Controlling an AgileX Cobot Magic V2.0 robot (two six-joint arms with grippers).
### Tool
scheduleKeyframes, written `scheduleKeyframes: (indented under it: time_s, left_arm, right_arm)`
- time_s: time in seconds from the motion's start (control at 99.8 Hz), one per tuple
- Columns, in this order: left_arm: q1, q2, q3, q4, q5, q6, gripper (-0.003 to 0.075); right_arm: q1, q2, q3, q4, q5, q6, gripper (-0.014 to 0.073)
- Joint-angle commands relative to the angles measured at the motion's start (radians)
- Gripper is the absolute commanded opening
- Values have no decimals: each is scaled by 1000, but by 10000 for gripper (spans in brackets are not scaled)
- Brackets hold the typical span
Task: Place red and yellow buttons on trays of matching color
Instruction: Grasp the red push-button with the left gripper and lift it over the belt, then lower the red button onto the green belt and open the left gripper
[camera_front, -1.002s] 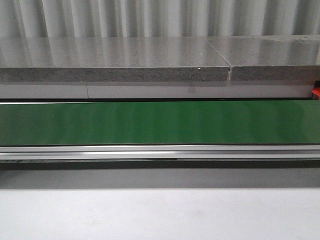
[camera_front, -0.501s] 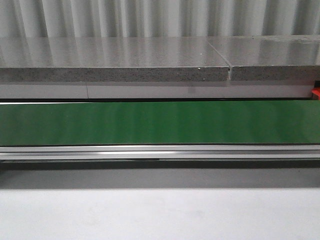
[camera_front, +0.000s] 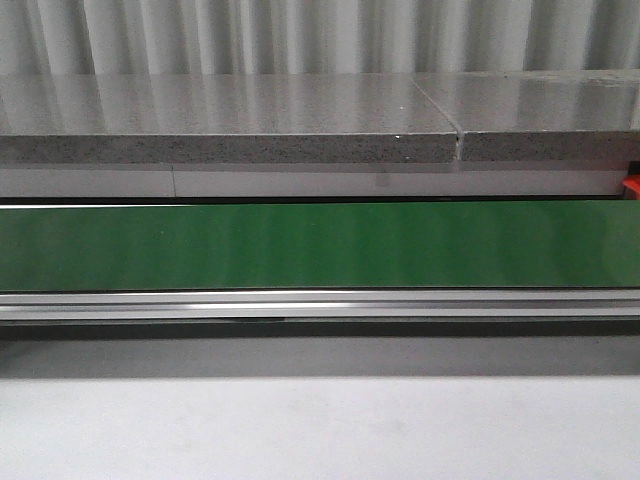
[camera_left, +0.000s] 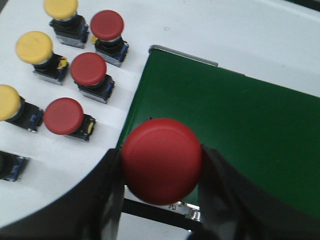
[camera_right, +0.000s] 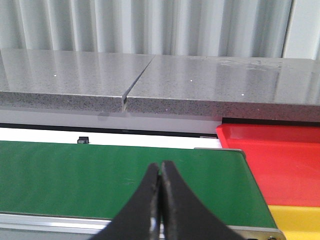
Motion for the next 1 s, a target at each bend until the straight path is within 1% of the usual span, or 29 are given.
scheduleKeyframes:
  time_s: [0.0,0.12,0.411,0.541,0.581,0.631,0.672,0.722,0.752,0.772,0.822,0.842,0.852,0.892,0.942,0.992]
  left_arm:
    - [-25,14,-35,-14,-39,14,-21]
    - [-46,72,-35,-14,-44,27,-21]
    - [-46,157,-37,-12,-115,27,-20]
    - [-46,180,-37,-12,-115,30,-20]
    - [-46,183,-37,-12,-110,30,-16]
    - [-46,186,-37,-12,-96,30,11]
    - [-46,186,-37,-12,-91,30,59]
    - [-46,186,-37,-12,-89,30,143]
    - [-46,186,-37,-12,-89,30,218]
    - [-46,186,-37,-12,-89,30,252]
    - [-46,186,-37,-12,-89,30,393]
    - [-46,184,-37,-12,-89,30,428]
    - [-46,184,-37,-12,-89,30,461]
    - [-46,180,-38,-15,-89,30,545]
    - [-48,175,-38,-17,-89,30,604]
    - [-55,165,-38,-17,-89,30,621]
  right_arm:
    - [-7,-9,-15,1,-74,-10,-81]
    - [-7,-9,-15,1,-74,-10,-81]
    - [-7,-9,-15,1,-74,-10,-81]
    - [-7,-9,-15,1,-74,-10,-81]
    - [-7,-9,-15,1,-74,-10,-81]
    - [-7,-9,-15,1,-74,-10,-81]
    - [-7,-9,-15,1,-74,-10,-81]
    - [-7,-9,-15,1,-74,-10,-81]
    - [-7,-9,-15,1,-74,-10,-81]
    - [-7,-9,-15,1,-74,-10,-81]
    - [-7,-9,-15,1,-74,-10,-81]
    - [-7,-9,-15,1,-74,-10,-81]
    - [-7,-9,-15,1,-74,-10,-81]
    - [-7,-9,-15,1,-74,-10,-81]
    - [-7,-9,-15,1,-74,-10,-81]
    - [-7,-9,-15,1,-74,-10,-81]
